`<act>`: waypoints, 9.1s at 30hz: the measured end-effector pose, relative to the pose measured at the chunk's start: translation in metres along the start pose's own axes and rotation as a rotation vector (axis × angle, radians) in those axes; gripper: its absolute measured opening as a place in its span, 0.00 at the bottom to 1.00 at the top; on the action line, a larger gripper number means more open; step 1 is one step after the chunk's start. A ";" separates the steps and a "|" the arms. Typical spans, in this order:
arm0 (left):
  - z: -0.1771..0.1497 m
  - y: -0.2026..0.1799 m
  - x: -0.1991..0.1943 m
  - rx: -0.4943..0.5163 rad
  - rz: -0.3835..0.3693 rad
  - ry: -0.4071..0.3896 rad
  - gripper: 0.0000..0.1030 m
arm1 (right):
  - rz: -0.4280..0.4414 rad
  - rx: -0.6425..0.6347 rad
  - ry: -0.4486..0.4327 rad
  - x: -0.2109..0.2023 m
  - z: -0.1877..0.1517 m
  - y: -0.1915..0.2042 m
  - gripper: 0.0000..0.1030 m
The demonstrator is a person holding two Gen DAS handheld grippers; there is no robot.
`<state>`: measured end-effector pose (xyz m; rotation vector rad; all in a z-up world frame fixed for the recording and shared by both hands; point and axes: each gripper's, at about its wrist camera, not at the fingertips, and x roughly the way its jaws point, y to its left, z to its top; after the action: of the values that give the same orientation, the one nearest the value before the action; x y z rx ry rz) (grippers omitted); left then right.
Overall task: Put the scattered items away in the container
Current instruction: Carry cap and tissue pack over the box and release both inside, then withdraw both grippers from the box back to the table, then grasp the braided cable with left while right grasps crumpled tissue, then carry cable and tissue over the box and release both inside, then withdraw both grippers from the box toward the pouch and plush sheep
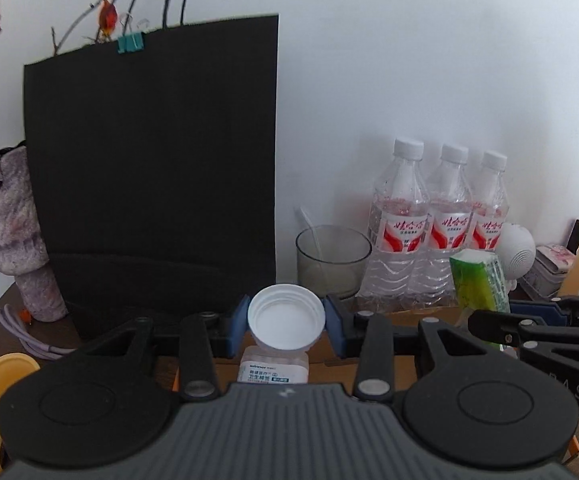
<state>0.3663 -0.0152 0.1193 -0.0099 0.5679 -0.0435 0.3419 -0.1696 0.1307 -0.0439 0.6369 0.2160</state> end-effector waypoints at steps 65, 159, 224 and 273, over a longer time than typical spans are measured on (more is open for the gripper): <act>-0.036 0.022 -0.126 -0.016 0.154 0.090 1.00 | -0.003 0.213 0.192 -0.108 -0.027 -0.004 0.90; -0.213 0.018 -0.342 -0.070 -0.172 -0.197 0.06 | -0.002 0.060 -0.264 -0.302 -0.270 0.082 0.27; -0.049 -0.036 0.053 0.012 -0.225 0.447 0.07 | 0.033 0.101 0.573 0.072 -0.047 -0.032 0.29; -0.105 -0.002 -0.228 0.023 0.078 -0.218 1.00 | -0.109 0.146 -0.296 -0.204 -0.115 0.042 0.93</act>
<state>0.1178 -0.0073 0.1529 0.0298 0.3490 0.0264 0.1061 -0.1793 0.1609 0.0922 0.3529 0.0673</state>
